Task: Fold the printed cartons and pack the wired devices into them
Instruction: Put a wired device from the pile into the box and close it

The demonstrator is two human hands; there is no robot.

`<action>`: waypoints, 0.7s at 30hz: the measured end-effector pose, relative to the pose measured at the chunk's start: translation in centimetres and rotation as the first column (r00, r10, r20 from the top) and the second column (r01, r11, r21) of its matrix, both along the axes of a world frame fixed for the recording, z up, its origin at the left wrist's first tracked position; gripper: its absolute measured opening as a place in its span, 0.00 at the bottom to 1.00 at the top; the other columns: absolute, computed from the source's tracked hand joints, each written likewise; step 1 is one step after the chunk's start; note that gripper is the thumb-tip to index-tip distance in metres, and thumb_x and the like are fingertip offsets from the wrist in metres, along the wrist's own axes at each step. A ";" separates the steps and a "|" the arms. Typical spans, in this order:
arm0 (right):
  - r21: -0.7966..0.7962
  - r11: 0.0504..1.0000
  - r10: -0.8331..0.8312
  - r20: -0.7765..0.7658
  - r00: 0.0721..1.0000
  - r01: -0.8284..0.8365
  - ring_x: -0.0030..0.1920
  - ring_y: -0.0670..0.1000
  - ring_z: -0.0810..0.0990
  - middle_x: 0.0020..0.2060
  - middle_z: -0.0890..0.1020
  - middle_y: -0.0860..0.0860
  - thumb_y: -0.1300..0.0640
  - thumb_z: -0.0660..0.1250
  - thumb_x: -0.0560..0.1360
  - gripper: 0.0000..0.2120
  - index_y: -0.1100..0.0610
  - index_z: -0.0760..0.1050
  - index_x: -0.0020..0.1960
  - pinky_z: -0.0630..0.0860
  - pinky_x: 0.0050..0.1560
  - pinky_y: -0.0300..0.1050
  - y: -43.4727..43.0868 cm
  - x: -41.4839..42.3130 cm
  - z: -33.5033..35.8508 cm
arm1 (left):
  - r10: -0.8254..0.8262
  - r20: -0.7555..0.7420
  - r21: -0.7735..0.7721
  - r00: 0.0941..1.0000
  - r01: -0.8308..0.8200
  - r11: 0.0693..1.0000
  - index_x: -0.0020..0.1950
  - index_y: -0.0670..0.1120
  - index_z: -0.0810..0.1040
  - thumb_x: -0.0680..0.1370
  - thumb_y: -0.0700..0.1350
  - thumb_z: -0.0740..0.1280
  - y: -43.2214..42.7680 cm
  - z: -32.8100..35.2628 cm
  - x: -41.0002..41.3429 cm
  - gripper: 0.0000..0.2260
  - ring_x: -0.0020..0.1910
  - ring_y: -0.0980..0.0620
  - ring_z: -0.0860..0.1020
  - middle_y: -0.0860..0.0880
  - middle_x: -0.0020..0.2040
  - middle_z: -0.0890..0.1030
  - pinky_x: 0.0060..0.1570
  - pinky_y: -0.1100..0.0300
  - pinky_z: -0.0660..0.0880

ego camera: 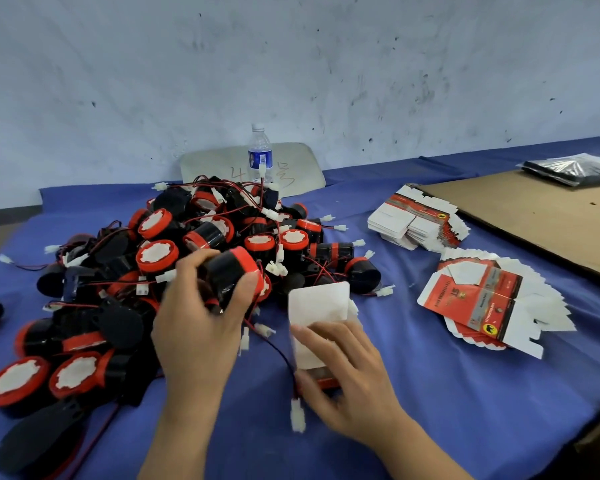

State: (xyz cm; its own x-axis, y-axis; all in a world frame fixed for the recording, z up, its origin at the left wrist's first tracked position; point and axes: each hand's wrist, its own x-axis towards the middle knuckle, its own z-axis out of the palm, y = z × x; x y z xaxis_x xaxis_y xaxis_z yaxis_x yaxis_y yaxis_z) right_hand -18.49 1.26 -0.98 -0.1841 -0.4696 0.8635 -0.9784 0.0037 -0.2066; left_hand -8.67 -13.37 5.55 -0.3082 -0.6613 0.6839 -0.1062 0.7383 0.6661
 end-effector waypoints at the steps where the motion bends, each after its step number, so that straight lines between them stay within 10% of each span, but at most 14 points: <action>1: -0.009 1.000 0.011 0.000 1.000 -0.011 0.48 0.50 0.75 0.51 0.76 0.49 0.52 0.64 0.77 0.16 0.55 0.72 0.63 0.72 0.48 0.41 0.0 0.0 0.0 | -0.044 -0.124 0.016 0.991 0.046 0.999 0.56 0.58 0.71 0.71 0.65 0.63 0.2 0.0 0.0 0.18 0.44 0.57 0.77 0.60 0.47 0.77 0.40 0.66 0.72; 4: -0.013 1.000 0.005 -0.009 1.000 -0.005 0.45 0.49 0.75 0.46 0.80 0.50 0.50 0.64 0.77 0.16 0.56 0.72 0.63 0.72 0.47 0.41 -0.2 0.1 0.0 | -0.200 -0.436 0.031 0.877 0.237 0.971 0.54 0.57 0.68 0.74 0.55 0.62 0.7 0.3 -0.2 0.10 0.46 0.66 0.74 0.58 0.49 0.74 0.45 0.72 0.70; 10: -0.185 0.982 -0.001 0.121 0.993 0.024 0.41 0.49 0.76 0.42 0.81 0.46 0.48 0.56 0.82 0.18 0.48 0.64 0.71 0.74 0.42 0.44 0.0 -0.2 -0.3 | -0.249 -0.656 0.260 0.712 0.524 0.811 0.59 0.57 0.67 0.71 0.53 0.66 1.7 -0.2 -1.1 0.18 0.54 0.49 0.78 0.62 0.55 0.76 0.46 0.44 0.78; 16: -0.453 0.882 0.001 0.273 0.962 0.128 0.46 0.50 0.79 0.54 0.79 0.41 0.52 0.54 0.83 0.18 0.42 0.63 0.72 0.75 0.47 0.45 1.0 -1.4 -0.7 | -0.518 -0.267 0.053 0.813 0.549 0.834 0.65 0.59 0.70 0.69 0.53 0.73 4.6 -2.7 -2.7 0.26 0.62 0.52 0.75 0.61 0.60 0.74 0.59 0.58 0.73; 21: -0.485 0.846 0.010 0.430 0.903 0.222 0.55 0.47 0.80 0.56 0.80 0.39 0.49 0.55 0.83 0.14 0.45 0.66 0.67 0.74 0.56 0.40 0.9 -1.7 -0.4 | -0.360 0.097 -0.154 0.928 0.371 0.916 0.60 0.60 0.69 0.67 0.62 0.71 3.8 -4.5 -3.1 0.24 0.67 0.61 0.64 0.70 0.61 0.68 0.64 0.62 0.62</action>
State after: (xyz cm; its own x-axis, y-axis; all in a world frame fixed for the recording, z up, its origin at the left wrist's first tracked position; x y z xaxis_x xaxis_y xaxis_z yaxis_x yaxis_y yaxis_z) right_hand -20.22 2.19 -1.42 -0.5883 0.0620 0.8062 -0.8065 -0.1166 -0.5796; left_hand -11.74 -9.52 1.09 -0.5544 -0.3724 0.7443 0.1532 0.8334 0.5310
